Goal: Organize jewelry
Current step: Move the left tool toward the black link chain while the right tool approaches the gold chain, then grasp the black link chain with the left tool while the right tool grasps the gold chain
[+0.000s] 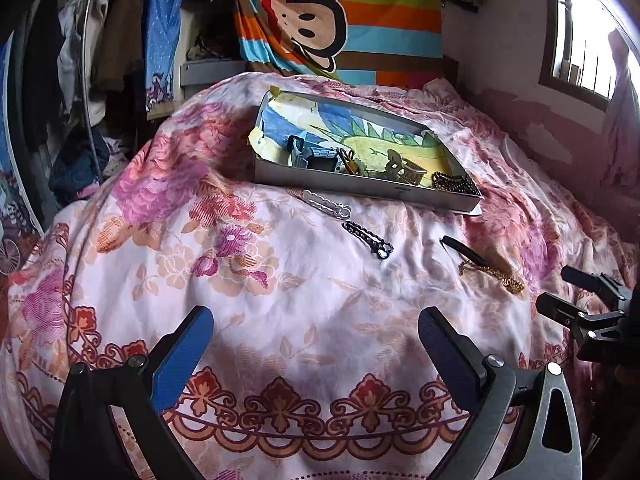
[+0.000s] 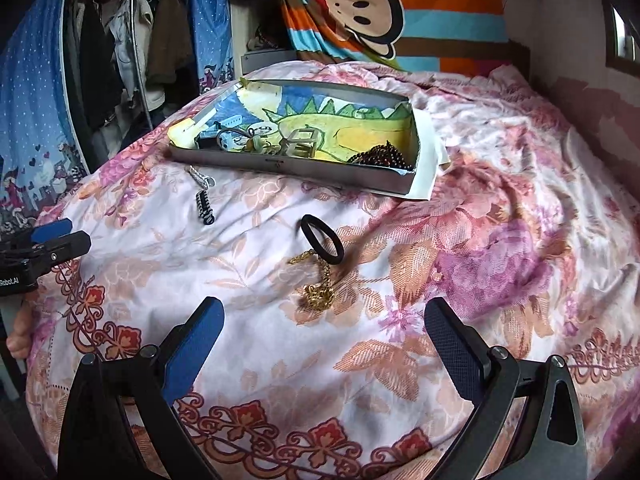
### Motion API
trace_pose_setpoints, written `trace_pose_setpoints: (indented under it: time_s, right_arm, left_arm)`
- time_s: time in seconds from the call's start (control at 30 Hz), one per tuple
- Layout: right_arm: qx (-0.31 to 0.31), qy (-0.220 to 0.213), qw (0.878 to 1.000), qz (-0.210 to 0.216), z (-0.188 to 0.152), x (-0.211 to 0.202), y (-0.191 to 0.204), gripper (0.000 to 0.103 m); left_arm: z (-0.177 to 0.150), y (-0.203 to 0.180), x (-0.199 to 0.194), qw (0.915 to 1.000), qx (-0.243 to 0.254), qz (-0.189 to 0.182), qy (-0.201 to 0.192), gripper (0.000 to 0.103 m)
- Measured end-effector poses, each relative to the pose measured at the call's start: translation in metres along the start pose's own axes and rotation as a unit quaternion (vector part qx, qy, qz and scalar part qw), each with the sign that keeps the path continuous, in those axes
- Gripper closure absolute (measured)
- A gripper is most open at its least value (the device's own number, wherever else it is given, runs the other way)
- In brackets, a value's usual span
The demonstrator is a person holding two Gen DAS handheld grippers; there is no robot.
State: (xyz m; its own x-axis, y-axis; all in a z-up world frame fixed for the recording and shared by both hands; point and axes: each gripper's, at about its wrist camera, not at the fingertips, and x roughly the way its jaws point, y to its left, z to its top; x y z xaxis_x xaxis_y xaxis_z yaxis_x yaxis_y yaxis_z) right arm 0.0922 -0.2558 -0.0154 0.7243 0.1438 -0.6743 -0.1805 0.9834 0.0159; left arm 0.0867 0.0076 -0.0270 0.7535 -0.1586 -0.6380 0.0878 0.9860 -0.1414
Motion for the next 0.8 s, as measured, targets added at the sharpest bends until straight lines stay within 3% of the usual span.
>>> trace_pose_setpoints:
  time_s: [0.17,0.27,0.4,0.6,0.8]
  right_arm:
    - [0.007,0.008,1.0,0.021,0.001,0.01,-0.005,0.008]
    - [-0.003,0.007,1.0,0.027,0.003,0.013,-0.002,0.028]
    - [-0.013,0.007,0.999,0.041,0.005,0.018,0.001,0.039]
    - [-0.028,0.012,0.998,0.057,0.012,0.032,0.006,0.058]
    - [-0.03,0.032,0.998,0.051,0.016,0.052,0.007,0.067]
  left_arm:
    - [0.011,-0.001,0.013,0.9995,-0.006,-0.032,0.005,0.0]
    - [0.021,-0.003,0.023,0.9979,-0.009,-0.064,0.009,0.0]
    - [0.038,-0.007,0.044,0.9944,-0.009,-0.104,0.019,0.0]
    - [0.056,-0.009,0.079,0.9897,-0.027,-0.133,0.045,0.001]
    - [0.06,-0.018,0.099,0.9859,-0.018,-0.152,0.067,0.016]
